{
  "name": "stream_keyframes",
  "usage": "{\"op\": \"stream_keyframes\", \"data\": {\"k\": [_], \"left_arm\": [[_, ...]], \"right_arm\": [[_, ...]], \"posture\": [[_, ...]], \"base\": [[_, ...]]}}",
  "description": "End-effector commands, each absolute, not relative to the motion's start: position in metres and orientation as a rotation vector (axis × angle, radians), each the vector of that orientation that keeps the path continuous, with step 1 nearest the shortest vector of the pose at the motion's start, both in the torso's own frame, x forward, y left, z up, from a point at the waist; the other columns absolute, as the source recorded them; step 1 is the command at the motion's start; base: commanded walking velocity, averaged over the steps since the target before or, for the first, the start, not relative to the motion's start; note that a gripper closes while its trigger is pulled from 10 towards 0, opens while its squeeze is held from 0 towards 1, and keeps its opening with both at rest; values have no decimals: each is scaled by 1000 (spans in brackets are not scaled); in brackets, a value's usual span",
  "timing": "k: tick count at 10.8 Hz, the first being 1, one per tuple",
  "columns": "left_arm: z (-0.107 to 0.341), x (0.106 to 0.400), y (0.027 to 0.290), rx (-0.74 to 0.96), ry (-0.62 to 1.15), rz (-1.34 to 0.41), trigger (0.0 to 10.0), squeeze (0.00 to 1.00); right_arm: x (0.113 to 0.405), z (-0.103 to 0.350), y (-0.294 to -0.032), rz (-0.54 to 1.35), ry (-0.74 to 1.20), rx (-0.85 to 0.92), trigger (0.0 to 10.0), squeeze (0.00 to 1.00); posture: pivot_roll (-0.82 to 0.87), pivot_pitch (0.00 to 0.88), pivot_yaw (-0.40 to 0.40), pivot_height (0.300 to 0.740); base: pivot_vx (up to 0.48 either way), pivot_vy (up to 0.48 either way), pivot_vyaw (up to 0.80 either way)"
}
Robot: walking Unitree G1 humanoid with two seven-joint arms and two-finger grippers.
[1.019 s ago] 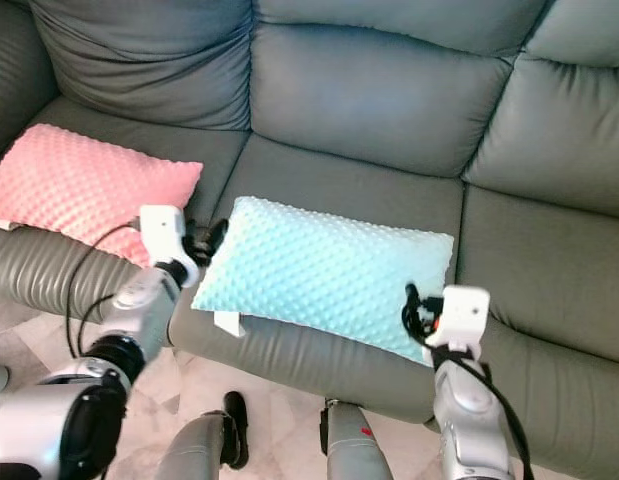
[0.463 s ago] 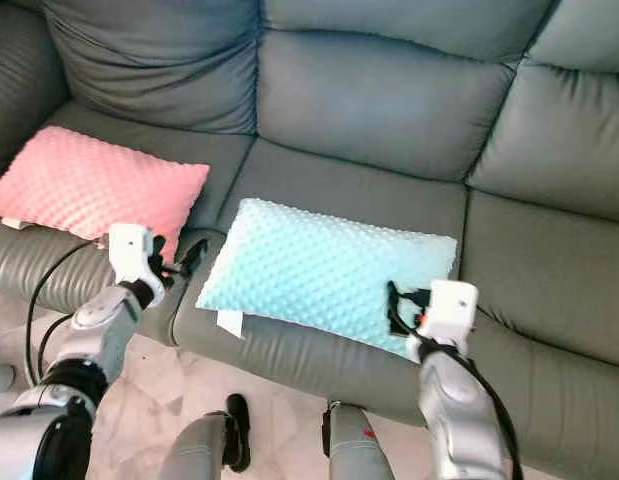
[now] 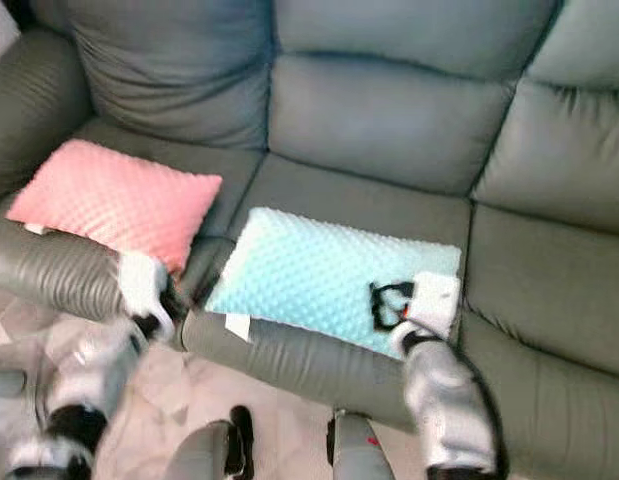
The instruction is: Move the pillow to the sofa
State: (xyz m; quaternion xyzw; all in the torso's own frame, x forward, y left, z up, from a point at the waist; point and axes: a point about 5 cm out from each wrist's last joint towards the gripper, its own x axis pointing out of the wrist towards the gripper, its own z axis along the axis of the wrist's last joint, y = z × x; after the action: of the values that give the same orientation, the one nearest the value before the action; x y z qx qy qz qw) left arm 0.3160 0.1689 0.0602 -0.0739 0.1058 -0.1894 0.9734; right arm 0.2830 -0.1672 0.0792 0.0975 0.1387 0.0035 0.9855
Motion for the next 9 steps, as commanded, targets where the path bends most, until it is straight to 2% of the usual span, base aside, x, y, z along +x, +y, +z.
{"op": "stream_keyframes", "data": {"k": [1,3,7,8,9], "left_arm": [[63,312,174,-131,203,-374,10000,1000],[81,315,179,-143,118,-332,10000,1000],[125,329,178,-153,-69,-145,10000,1000],[143,331,176,-130,-143,-119,10000,596],[155,331,177,-134,-195,-87,10000,0]], "right_arm": [[277,80,-162,1,270,192,10000,1000],[272,97,-164,-69,155,150,10000,1000],[274,128,-160,-13,-4,75,10000,1000],[277,144,-162,3,-80,27,10000,1000],[277,154,-164,-1,-121,6,10000,1000]], "posture": [[-120,198,77,740],[-118,188,71,740],[-133,154,32,740],[-134,147,21,740],[-134,140,15,740]], "base": [[0,0,0],[0,0,0],[0,0,0],[0,0,0],[0,0,0]]}}
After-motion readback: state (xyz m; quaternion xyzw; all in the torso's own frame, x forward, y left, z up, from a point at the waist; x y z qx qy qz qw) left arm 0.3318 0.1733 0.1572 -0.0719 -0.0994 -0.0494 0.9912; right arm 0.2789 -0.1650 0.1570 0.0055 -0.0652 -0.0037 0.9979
